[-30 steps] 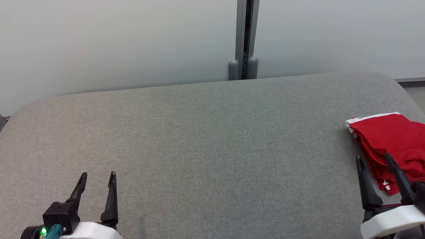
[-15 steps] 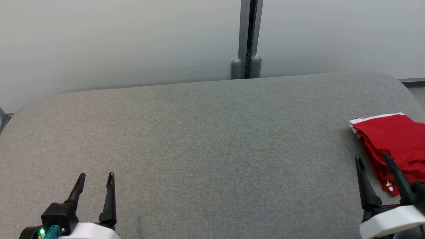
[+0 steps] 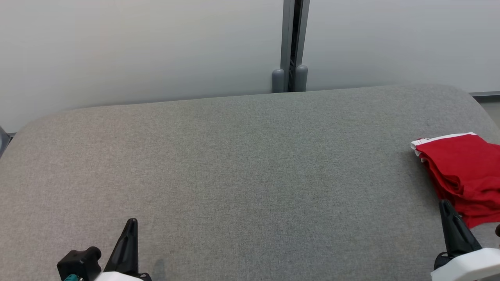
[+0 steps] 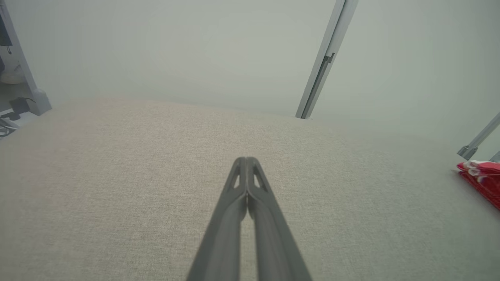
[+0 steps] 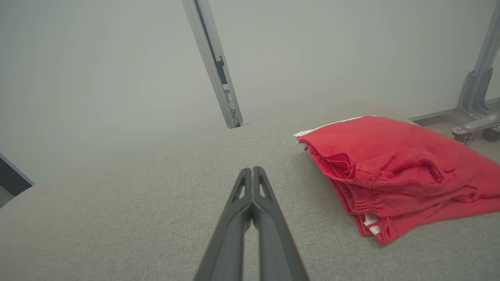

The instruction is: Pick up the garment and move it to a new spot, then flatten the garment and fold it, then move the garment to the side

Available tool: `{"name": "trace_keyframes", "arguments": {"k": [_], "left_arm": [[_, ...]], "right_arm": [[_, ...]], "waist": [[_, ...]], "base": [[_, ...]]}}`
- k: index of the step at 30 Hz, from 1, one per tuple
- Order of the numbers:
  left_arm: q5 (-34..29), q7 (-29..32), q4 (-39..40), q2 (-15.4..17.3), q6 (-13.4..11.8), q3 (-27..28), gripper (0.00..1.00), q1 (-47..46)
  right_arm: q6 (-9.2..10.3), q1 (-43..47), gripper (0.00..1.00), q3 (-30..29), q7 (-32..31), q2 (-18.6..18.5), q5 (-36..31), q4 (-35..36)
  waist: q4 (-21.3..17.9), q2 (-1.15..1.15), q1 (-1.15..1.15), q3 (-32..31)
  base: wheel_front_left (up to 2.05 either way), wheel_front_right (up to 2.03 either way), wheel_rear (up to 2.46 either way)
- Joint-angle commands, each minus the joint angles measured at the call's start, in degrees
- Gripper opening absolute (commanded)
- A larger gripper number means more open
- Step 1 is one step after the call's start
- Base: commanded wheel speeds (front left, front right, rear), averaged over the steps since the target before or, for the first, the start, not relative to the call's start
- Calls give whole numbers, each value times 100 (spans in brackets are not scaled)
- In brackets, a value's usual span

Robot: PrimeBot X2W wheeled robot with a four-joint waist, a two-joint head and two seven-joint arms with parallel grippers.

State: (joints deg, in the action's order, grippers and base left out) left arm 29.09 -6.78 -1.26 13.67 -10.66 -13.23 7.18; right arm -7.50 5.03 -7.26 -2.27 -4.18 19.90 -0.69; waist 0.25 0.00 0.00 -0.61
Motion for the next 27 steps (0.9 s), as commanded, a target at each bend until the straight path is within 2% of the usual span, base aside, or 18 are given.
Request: {"name": "trace_keyframes", "arguments": {"k": [1, 27], "left_arm": [[255, -56, 114, 18, 74, 19, 0, -49], [2161, -309, 184, -333, 634, -103, 0, 3]], "right_arm": [[0, -94, 0, -127, -112, -56, 320, 60], [1, -159, 0, -903, -1055, -58, 2662, -181]], "waist": [[0, 0, 0, 1], [-5, 0, 0, 14]], "base": [[0, 0, 0], [0, 0, 0]]}}
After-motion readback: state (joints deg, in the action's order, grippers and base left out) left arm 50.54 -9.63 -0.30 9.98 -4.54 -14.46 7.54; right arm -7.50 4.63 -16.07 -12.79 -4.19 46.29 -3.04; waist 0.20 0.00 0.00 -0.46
